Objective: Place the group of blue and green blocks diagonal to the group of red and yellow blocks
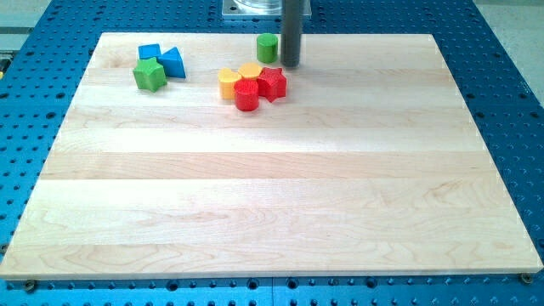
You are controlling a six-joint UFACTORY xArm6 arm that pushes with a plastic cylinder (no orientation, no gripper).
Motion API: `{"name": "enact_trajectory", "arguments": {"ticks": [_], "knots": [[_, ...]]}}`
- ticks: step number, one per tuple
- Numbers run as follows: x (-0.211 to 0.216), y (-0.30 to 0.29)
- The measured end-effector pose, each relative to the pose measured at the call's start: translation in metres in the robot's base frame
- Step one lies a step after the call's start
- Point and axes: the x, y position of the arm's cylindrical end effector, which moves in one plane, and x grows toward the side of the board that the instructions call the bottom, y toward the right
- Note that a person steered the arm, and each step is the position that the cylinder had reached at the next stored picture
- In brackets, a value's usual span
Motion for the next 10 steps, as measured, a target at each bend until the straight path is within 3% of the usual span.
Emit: {"name": "enact_trajectory", "arguments": {"ticks": [1,2,4,5,7,10], "knots": [[-0.019,-0.01],[-0.019,-0.057],[-0.063,-0.074],[-0.035,-0.133],[-0.029,-0.105],[0.013,-0.156]]}}
